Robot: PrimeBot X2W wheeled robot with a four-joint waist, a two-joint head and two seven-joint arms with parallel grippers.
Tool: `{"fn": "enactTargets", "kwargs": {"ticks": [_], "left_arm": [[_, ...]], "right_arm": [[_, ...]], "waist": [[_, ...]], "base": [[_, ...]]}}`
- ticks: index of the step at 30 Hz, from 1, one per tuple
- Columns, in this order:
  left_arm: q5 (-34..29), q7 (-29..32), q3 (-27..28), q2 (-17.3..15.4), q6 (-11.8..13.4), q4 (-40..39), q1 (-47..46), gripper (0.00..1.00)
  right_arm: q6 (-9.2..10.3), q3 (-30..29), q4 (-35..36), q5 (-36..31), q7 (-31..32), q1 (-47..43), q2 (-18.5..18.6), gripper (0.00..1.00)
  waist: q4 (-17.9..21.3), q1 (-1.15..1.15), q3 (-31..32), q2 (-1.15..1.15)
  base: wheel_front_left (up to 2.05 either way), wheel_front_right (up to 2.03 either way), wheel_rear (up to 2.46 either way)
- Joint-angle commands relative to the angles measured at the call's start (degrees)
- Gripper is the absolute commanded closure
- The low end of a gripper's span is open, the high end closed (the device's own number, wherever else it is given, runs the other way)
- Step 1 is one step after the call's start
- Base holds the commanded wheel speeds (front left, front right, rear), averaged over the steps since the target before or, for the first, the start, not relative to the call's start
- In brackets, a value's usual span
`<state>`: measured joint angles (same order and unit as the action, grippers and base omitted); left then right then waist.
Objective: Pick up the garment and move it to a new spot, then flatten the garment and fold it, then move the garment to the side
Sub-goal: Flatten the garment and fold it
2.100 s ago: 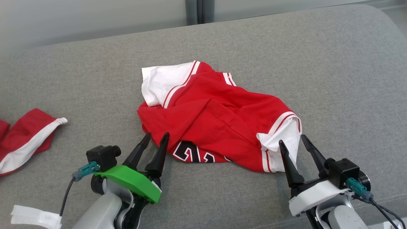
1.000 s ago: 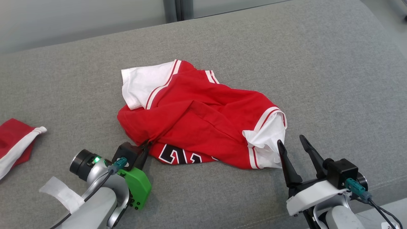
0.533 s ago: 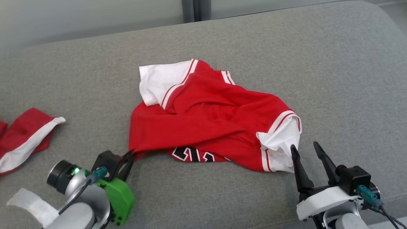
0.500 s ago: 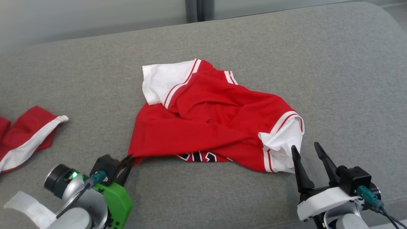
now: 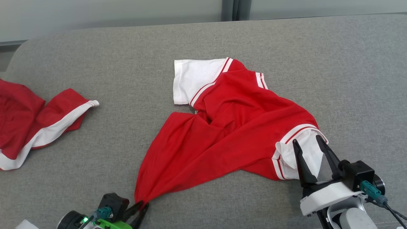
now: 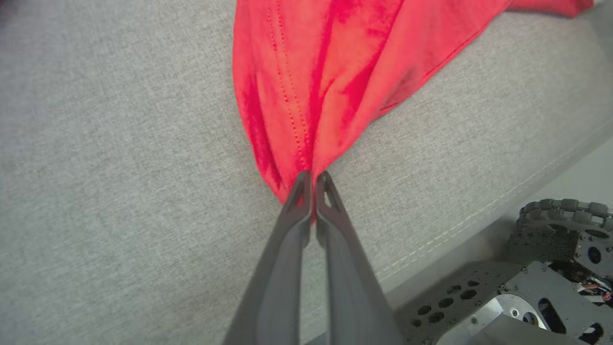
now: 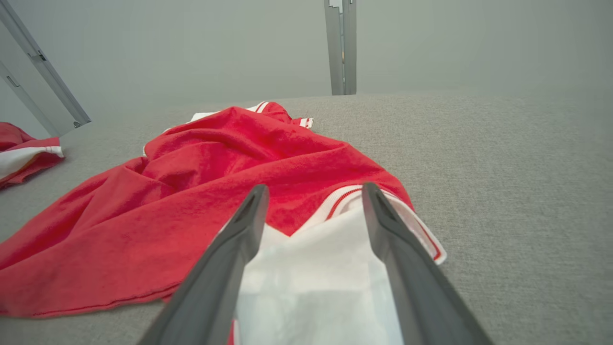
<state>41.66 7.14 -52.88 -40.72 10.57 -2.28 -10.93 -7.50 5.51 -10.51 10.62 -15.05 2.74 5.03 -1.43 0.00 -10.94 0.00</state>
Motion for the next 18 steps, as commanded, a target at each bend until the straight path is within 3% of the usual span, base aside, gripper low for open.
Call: {"fn": "enactTargets", "kwargs": {"ticks": [1, 4, 5, 8, 14, 18], "left_arm": [[0.6, 0.0, 0.3, 0.1, 0.6, 0.5, 1.1, 0.00], [2.8, -0.6, 1.9, 1.0, 2.1, -1.1, 1.5, 0.00], [5.5, -2.4, 4.0, 3.3, 2.5, -5.5, 2.0, 0.00], [6.9, -3.8, 5.2, 4.7, 2.3, -11.9, 0.8, 0.00], [5.6, -2.7, 2.4, 9.7, -1.3, -13.7, -4.2, 0.00], [7.3, -2.6, 0.8, 16.2, -4.6, -8.7, -8.5, 0.00]], "right_arm": [[0.02, -0.2, 0.5, -0.2, -0.2, 0.5, 0.6, 0.00], [0.02, -0.4, 1.5, -0.4, -0.2, 0.6, 0.9, 0.00], [0.02, -1.1, 2.6, -0.7, -0.2, 0.3, 1.3, 0.00], [0.02, -2.5, 4.7, -1.2, -0.2, 0.2, 1.6, 0.00], [0.02, -6.3, 7.6, -2.9, -0.2, 1.0, 2.4, 0.00], [0.02, -9.6, 8.8, -4.0, -0.2, 0.8, 2.9, 0.00]], "waist": [[0.3, 0.00, 0.1, 0.00], [1.1, 0.00, 0.4, 0.00], [1.7, 0.00, 0.5, 0.00], [3.0, 0.00, 0.4, 0.00], [6.3, 0.00, -0.5, 0.00], [9.5, 0.00, -1.3, 0.00]], "base": [[0.00, 0.00, 0.00], [0.00, 0.00, 0.00], [0.00, 0.00, 0.00], [0.00, 0.00, 0.00], [0.00, 0.00, 0.00], [0.00, 0.00, 0.00]]}}
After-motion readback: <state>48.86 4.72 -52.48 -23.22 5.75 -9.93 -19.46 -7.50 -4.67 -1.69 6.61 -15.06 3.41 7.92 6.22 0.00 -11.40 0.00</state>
